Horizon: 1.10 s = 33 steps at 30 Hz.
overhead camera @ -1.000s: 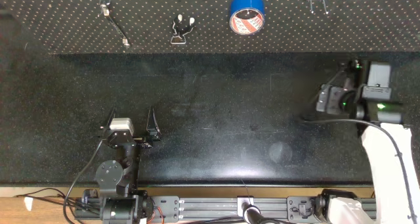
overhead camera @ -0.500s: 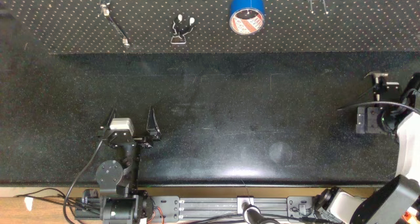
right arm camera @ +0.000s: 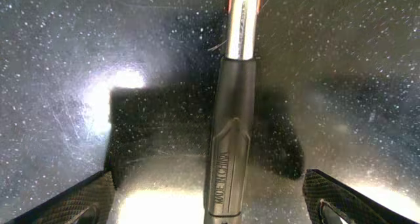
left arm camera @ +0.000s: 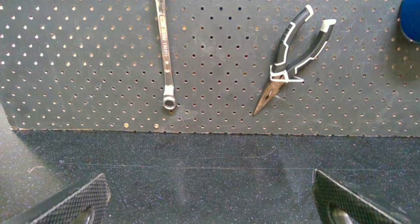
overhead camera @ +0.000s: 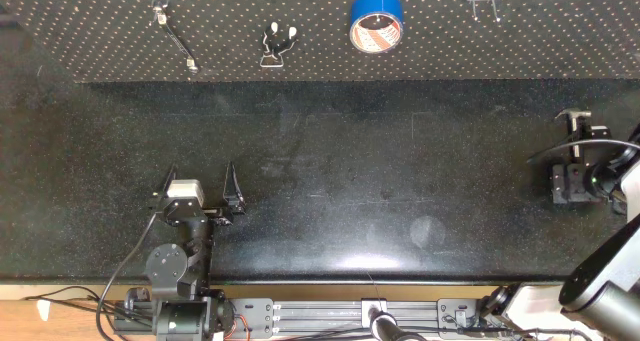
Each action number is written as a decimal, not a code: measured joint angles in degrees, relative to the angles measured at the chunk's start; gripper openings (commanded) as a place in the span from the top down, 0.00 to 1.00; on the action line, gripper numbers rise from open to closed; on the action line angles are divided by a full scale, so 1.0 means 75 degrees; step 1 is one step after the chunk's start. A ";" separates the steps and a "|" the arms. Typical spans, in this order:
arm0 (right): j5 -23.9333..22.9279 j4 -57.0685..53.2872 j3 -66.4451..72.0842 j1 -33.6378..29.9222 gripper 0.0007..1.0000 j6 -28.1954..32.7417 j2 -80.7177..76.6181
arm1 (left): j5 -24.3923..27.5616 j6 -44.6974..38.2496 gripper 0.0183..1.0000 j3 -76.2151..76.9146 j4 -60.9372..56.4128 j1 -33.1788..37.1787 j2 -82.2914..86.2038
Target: Place Tools Onto Pegboard
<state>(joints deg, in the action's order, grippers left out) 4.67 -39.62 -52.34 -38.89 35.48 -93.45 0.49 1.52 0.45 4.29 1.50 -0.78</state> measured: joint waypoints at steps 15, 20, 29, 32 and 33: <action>0.0163 0.0029 -0.0143 -0.0023 0.92 0.0055 -0.0184 | 0.0000 0.0000 0.00 0.0000 0.0000 0.0000 0.0000; 0.0163 0.0023 -0.0146 -0.0023 0.93 0.0058 -0.0184 | 0.0000 0.0000 0.00 0.0000 0.0000 0.0000 0.0000; 0.1058 0.0128 -0.0041 -0.0023 0.93 -0.0632 0.1341 | 0.0000 0.0000 0.00 0.0000 -0.0003 0.0000 0.0000; 0.1393 0.0341 -0.0026 0.0064 0.93 -0.1163 0.2486 | 0.0000 0.0000 0.00 0.0000 0.0000 0.0000 0.0000; 0.1609 0.0557 -0.0015 0.0393 0.93 -0.1472 0.3115 | 0.0000 0.0000 0.00 0.0000 -0.0003 0.0000 0.0000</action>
<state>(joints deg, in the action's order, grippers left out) 16.73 -35.44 -52.45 -35.94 24.45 -70.08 0.49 1.52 0.45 4.27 1.50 -0.78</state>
